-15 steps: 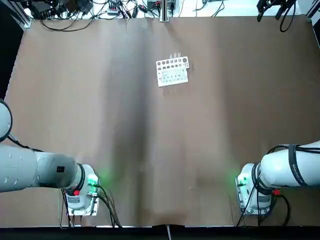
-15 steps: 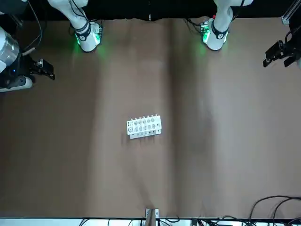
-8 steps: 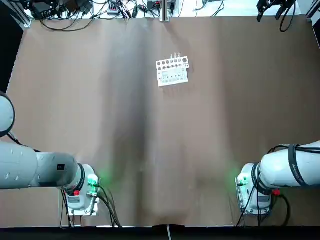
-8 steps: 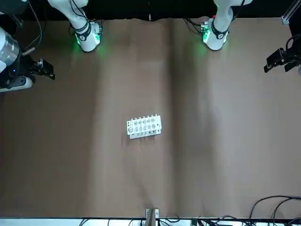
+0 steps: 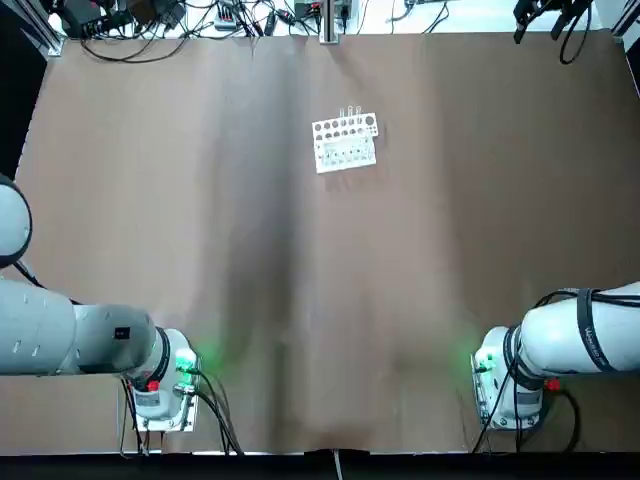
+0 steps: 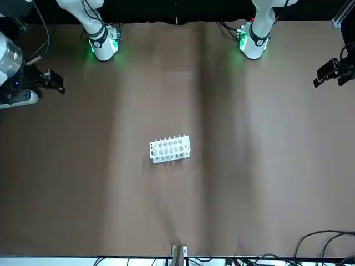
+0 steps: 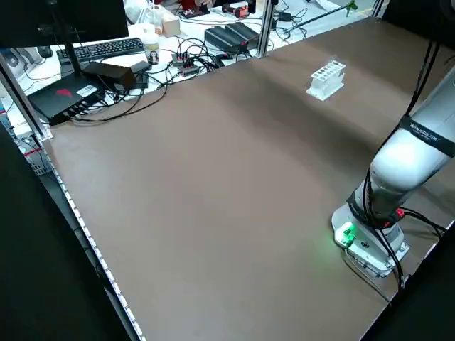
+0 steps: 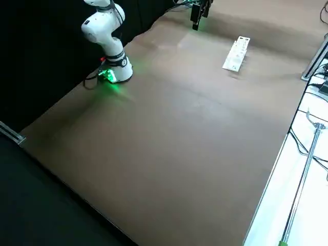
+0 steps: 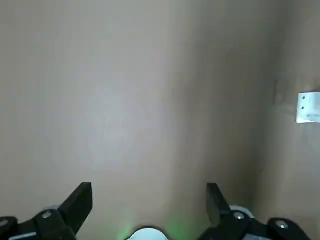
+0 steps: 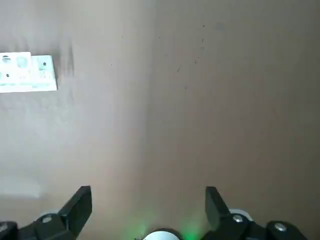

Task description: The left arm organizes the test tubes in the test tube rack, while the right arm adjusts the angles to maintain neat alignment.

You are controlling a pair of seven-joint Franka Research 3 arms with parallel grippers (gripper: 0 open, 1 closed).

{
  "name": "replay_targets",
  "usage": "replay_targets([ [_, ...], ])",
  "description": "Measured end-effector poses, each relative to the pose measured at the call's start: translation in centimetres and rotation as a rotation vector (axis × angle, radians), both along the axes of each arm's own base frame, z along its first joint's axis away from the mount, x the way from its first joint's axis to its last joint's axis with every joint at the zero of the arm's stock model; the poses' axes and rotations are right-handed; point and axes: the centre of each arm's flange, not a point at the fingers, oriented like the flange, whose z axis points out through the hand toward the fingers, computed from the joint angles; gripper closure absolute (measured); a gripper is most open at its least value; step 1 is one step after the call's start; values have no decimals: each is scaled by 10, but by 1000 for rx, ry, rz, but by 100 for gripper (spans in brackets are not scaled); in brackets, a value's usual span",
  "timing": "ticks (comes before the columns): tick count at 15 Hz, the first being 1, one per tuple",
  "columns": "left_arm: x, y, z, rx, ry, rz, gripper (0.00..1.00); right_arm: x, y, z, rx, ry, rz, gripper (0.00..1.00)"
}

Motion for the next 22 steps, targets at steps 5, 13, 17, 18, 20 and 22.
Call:
replay_targets([
  [5, 0, 5, 0, 1, 0, 10, 0, 0, 0, 0, 0, 0, 0, 0],
  [13, 0, 0, 0, 8, 0, 6, 0, -1, 3, 1, 0, -2, 6, 0],
  [17, 0, 1, 0, 8, 0, 8, 0, -1, 2, 2, 0, -2, 3, 0],
  [18, 0, 2, 0, 8, 0, 10, 0, -2, 2, 1, 0, 1, 4, 0],
  [20, 0, 4, 0, 8, 0, 13, 0, -2, 2, 1, -1, 9, 4, 0],
  [22, 0, 4, 0, 8, -1, 13, 0, -3, 3, 1, -1, 10, 7, 0],
])
